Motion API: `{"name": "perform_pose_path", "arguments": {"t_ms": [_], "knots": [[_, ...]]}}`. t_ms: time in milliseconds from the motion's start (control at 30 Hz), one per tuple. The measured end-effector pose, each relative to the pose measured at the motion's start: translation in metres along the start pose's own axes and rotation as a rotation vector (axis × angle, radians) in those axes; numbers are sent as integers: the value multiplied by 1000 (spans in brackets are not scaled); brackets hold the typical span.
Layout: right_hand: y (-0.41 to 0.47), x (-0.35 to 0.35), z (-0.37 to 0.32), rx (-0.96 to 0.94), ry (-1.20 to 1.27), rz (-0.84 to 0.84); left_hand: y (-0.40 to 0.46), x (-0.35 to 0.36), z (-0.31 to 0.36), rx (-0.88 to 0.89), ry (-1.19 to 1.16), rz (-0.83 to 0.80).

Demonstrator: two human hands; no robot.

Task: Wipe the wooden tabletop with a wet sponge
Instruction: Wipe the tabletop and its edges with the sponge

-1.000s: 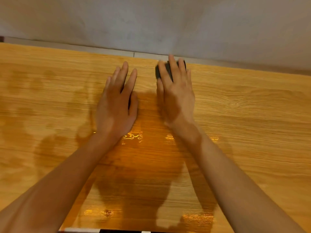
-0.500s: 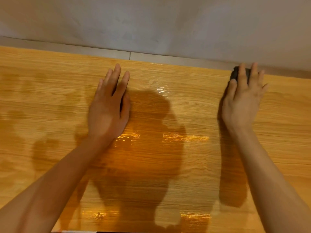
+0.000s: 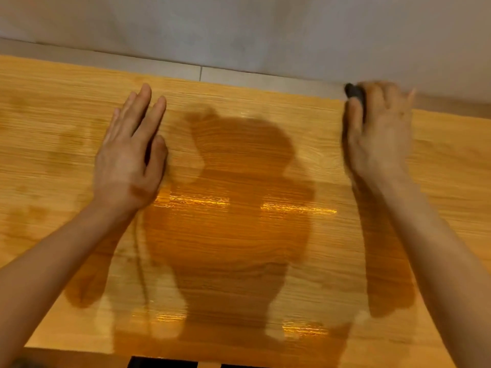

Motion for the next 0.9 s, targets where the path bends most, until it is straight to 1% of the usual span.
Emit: {"name": "perform_pose_path", "arguments": {"t_ms": [67,133,200,300,333,400,467,533,567,633,700,733,800,900], "knots": [[5,-1,6,80,-30,-18,0,0,-1,-4,8,2],[12,3,-18,95,-80,-43,-1,-1,-1,-3,16,2],[19,10,-65,30,-87,-40,-1,-2,-1,-4,16,-4],[24,19,-146,-123,-66,-39,0,-3,0,-8,13,-15],[24,20,-172,-162,-57,-7,0,-3,1,-9,10,-17],[27,15,-206,-180,-13,82,1,-4,2,-3,1,-18],[29,20,-213,-220,90,-25,1,-5,4,4,-27,-14],[29,22,-190,-218,217,-101,1,-6,6,4,-65,-3],[28,18,-169,-201,220,-95,1,-7,5,-4,-80,-2],[23,11,-125,-98,166,-69,2,-6,5,-5,-90,-18],[15,5,-100,-3,115,-83,1,-7,7,17,-72,-23],[13,4,-102,20,92,-88,1,-8,7,20,-67,-21],[14,6,-131,16,76,-98,0,-8,7,-1,-89,-39],[19,18,-216,-114,103,-121,-1,-13,2,-12,-202,-75]]}}
Point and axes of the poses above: each hand's wrist, its own y-axis towards the middle knuckle, its own x-axis out of the palm, z = x × y, the point moved 6 cm from there along y, towards the middle knuckle, and after that the axes turned 9 degrees about -y, right-handed, at the moved point
